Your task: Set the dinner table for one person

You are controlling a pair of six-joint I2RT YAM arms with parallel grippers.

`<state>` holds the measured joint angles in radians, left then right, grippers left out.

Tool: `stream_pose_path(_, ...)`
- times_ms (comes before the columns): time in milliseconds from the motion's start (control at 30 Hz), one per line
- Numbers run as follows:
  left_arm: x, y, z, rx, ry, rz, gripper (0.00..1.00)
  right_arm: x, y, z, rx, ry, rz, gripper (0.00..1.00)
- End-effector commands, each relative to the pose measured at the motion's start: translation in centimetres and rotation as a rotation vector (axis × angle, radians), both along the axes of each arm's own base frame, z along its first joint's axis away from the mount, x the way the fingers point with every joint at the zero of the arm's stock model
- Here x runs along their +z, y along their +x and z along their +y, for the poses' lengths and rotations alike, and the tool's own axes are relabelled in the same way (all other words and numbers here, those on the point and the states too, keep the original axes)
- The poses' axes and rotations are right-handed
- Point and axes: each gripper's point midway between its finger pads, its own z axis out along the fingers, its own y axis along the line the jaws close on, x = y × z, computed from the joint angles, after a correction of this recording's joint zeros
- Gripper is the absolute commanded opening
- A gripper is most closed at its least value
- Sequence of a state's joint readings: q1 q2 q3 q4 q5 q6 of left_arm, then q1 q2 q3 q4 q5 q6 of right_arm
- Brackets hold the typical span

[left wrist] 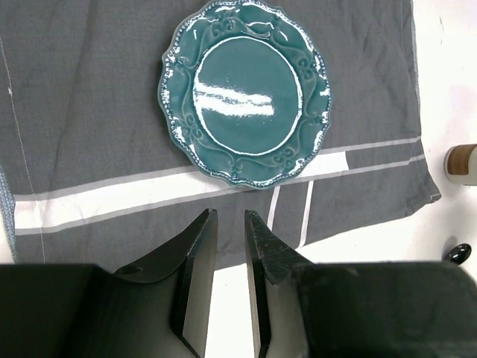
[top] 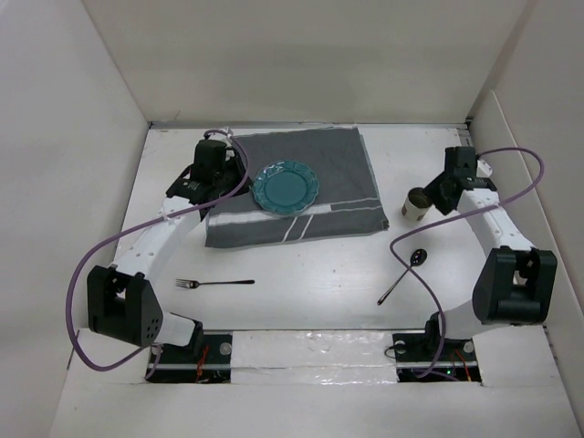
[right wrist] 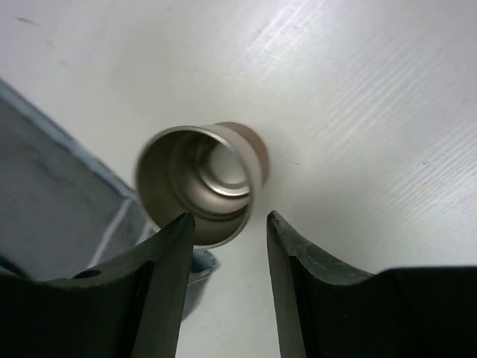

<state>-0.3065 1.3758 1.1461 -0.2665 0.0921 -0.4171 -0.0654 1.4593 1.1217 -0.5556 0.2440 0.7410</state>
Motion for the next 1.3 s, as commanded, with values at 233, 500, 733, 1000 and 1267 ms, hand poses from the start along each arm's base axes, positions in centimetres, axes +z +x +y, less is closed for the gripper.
stream_pose_path(233, 1.1, -0.1, 0.1, 0.0, -0.008, -0.043, 0.19, -4.6, 0.8, -1.1, -0.048, 0.033, 0.077, 0.32)
stream_pose_path(500, 0.9, -0.5, 0.0, -0.013, -0.014, -0.032, 0.2, 0.4, 4.3, -0.5, 0.02, -0.03, -0.033, 0.0)
stream_pose_path(733, -1.2, -0.5, -0.5, -0.033, -0.018, 0.01, 0.2, 7.7, 13.0, 6.7, 0.251, -0.056, -0.169, 0.0)
stream_pose_path(1000, -2.5, -0.9, -0.2, -0.026, -0.003, 0.038, 0.2, 7.1, 20.8, 14.6, 0.44, -0.051, -0.164, 0.0)
stream_pose_path(1267, -2.8, 0.0, -0.4, -0.021, 0.008, 0.054, 0.2, 5.4, 24.7, 17.0, 0.477, -0.016, -0.199, 0.0)
